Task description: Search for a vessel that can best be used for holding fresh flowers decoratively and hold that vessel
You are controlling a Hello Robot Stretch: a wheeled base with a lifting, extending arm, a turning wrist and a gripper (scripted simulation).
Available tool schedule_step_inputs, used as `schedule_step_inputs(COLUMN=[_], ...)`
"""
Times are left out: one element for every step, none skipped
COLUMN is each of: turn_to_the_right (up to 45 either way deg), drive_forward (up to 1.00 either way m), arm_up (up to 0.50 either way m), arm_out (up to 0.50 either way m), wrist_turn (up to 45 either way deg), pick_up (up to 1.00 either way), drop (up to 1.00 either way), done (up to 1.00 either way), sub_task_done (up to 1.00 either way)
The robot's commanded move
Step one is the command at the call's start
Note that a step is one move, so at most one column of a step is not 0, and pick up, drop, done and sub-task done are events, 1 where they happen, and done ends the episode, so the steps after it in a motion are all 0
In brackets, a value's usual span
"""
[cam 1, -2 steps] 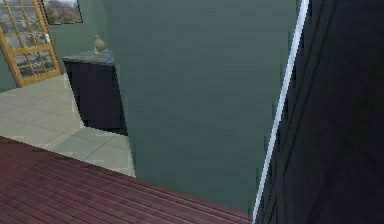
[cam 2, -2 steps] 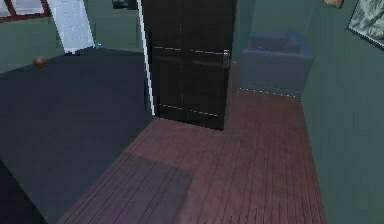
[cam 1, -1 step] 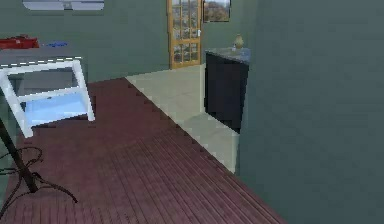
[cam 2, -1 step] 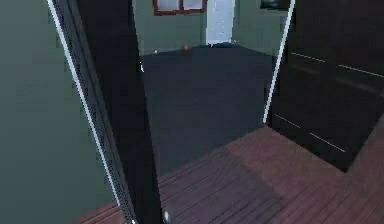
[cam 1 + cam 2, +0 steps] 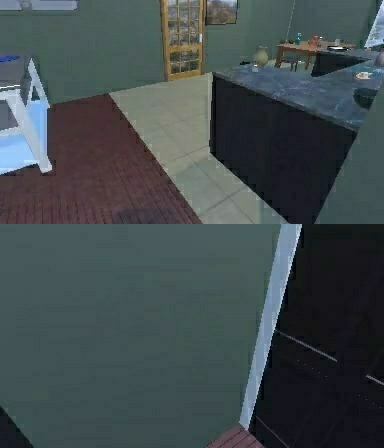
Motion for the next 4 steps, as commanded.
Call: schedule_step_inputs(turn_to_the_right=[0.0,-3.0,0.0,12.0], drive_forward=[1.0,0.0,0.8,0.0], arm_up=[0.0,0.0,0.0,0.0], arm_out=[0.0,0.0,0.0,0.0], wrist_turn=[0.0,0.0,0.0,0.0], pick_up=[0.0,0.0,0.0,0.0], drop=[0.0,0.0,0.0,0.0], done=[0.0,0.0,0.0,0.0], sub_task_done=[0.0,0.0,0.0,0.0])
